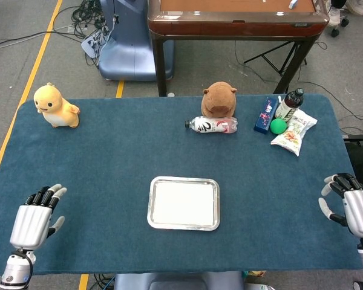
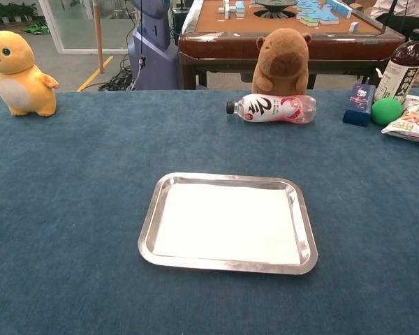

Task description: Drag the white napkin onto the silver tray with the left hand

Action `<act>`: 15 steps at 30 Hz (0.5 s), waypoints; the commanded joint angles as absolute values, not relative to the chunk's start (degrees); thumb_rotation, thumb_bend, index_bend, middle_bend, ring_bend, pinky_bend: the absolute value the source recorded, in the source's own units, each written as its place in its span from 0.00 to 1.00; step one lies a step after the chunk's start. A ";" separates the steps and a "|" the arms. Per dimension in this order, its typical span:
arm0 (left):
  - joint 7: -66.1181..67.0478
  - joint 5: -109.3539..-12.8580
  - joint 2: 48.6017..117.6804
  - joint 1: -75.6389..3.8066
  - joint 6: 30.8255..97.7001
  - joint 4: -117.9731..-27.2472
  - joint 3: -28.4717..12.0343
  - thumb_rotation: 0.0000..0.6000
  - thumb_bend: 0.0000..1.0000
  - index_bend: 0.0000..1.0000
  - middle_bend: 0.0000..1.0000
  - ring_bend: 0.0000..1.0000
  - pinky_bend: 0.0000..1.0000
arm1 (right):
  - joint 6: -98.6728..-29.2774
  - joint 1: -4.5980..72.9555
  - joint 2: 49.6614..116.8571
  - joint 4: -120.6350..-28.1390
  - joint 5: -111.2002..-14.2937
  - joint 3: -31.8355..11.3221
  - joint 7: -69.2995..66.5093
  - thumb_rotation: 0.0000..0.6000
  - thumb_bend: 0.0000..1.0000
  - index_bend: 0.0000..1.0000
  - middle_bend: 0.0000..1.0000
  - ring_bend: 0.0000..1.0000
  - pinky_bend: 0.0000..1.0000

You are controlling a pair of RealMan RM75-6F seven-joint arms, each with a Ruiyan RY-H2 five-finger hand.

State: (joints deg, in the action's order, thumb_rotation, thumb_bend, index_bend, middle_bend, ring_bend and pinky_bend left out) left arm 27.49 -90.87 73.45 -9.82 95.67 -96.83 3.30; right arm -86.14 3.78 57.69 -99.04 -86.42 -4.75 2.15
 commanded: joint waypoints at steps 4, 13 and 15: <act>21.70 -92.03 73.11 -5.90 100.20 -94.82 3.34 1.00 0.19 0.26 0.22 0.13 0.25 | -85.10 4.10 57.65 -99.41 -84.93 -4.95 3.11 1.00 0.35 0.54 0.39 0.23 0.46; 17.24 -91.99 73.44 -4.39 100.65 -92.04 1.48 1.00 0.18 0.26 0.22 0.11 0.20 | -82.96 4.89 58.13 -98.70 -83.62 -4.85 3.59 1.00 0.35 0.54 0.39 0.23 0.46; 17.35 -91.69 73.37 -4.26 100.04 -91.95 1.34 1.00 0.18 0.26 0.22 0.11 0.20 | -82.62 5.08 58.19 -98.73 -83.59 -4.81 3.61 1.00 0.35 0.54 0.39 0.23 0.46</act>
State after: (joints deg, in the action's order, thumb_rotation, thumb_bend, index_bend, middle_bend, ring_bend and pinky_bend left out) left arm 17.33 -91.85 73.39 -4.34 100.44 -92.16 1.56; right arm -82.69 5.01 58.15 -98.76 -83.64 -4.83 3.57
